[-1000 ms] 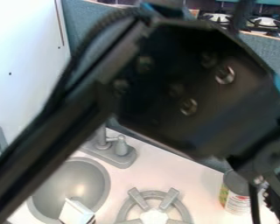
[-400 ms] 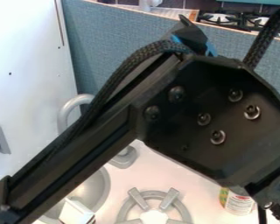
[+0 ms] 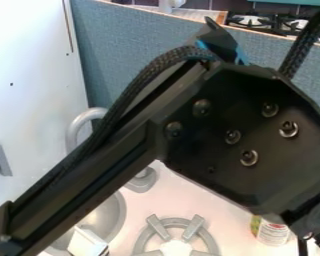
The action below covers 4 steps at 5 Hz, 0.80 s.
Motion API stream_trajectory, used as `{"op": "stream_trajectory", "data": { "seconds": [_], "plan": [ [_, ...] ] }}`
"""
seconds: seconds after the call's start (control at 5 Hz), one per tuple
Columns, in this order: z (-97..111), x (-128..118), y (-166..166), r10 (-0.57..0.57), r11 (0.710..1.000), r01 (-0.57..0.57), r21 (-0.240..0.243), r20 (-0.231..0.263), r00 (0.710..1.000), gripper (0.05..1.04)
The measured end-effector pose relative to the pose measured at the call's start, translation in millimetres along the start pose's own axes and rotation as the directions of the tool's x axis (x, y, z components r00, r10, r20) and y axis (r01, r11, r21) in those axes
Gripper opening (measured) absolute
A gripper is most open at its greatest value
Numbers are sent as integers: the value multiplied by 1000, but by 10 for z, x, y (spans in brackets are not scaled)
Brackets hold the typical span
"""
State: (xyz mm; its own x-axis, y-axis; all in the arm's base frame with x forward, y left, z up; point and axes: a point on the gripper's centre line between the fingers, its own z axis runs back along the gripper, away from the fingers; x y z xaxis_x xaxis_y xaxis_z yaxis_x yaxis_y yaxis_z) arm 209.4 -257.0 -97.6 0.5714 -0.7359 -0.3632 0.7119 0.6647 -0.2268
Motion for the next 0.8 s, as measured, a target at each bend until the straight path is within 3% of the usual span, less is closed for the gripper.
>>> {"op": "stream_trajectory", "data": {
  "seconds": [0.4, 0.8],
  "plan": [
    [-101, -60, -1, 13, 1000, -13, -13, 3, 1000, 981],
    [124, -147, -22, 42, 999, -43, 9, 49, 998, 989]
  ]
}}
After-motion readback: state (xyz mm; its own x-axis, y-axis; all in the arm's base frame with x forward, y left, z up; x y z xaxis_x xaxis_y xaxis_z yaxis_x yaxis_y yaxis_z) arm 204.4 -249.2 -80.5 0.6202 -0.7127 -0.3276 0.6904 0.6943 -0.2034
